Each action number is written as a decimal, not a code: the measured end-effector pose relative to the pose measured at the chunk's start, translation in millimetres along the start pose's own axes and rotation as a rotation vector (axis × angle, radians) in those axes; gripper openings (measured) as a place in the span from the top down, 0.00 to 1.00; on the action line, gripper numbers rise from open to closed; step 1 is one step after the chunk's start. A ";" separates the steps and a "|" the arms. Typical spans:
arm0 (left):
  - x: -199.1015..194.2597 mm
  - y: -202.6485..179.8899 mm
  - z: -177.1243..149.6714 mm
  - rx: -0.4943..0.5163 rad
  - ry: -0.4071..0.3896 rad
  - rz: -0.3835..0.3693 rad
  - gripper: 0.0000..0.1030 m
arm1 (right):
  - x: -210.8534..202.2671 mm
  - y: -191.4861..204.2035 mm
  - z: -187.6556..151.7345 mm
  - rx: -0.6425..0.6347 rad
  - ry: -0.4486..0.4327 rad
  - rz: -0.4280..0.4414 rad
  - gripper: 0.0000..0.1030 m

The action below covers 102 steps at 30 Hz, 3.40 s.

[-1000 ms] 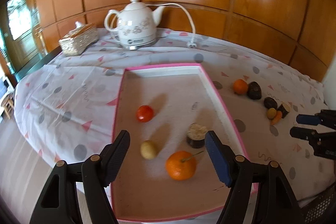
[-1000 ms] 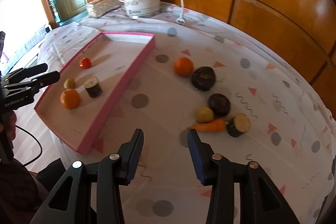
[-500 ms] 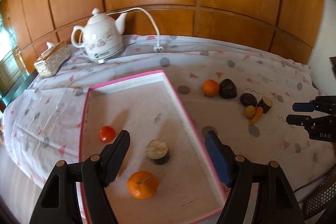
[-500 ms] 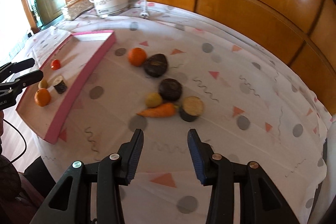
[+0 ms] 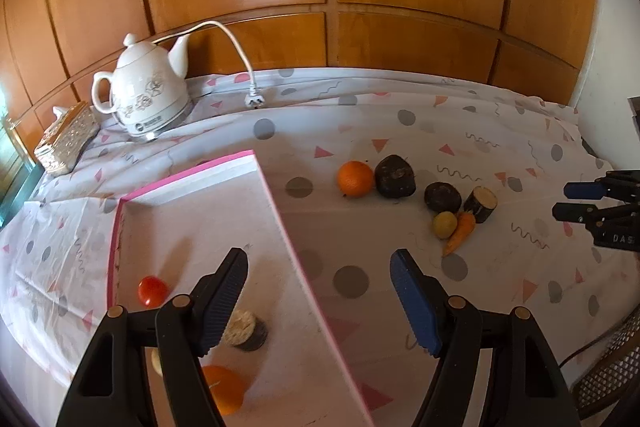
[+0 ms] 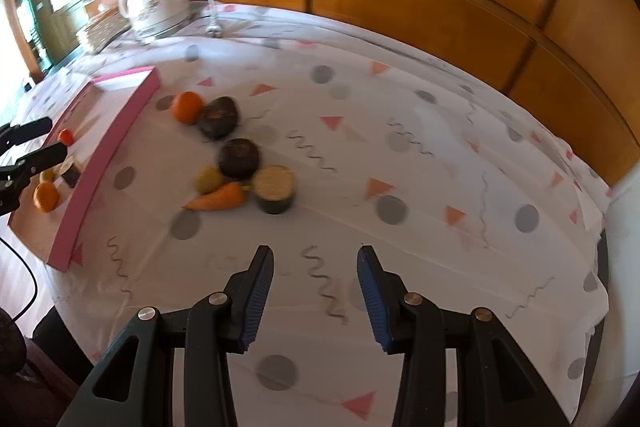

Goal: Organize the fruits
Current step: 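Move the left tool toward the second mandarin on the table, then close the left tool around the second mandarin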

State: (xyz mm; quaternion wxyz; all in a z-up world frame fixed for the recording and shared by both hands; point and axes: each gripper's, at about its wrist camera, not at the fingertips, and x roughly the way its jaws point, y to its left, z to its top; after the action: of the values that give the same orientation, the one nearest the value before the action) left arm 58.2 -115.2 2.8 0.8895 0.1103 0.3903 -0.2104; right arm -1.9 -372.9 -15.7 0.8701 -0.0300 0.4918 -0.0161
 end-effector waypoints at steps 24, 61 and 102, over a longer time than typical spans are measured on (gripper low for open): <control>60.9 -10.8 39.3 -0.033 0.101 -0.013 0.33 | 17.5 -108.3 -23.0 0.342 0.086 -0.161 0.57; 128.7 -5.0 64.4 -0.164 0.190 -0.037 0.43 | -36.2 -238.3 -92.6 1.062 -0.038 -0.346 0.57; 107.7 12.3 61.2 -0.245 0.131 -0.110 0.63 | -52.8 -269.6 -130.9 1.297 -0.112 -0.399 0.57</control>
State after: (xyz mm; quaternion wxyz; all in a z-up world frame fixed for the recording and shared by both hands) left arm 168.9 -157.4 -35.6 0.8561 -0.0070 0.4756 -0.2022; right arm -140.9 -643.6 -19.6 0.7166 0.4068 0.3219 -0.4663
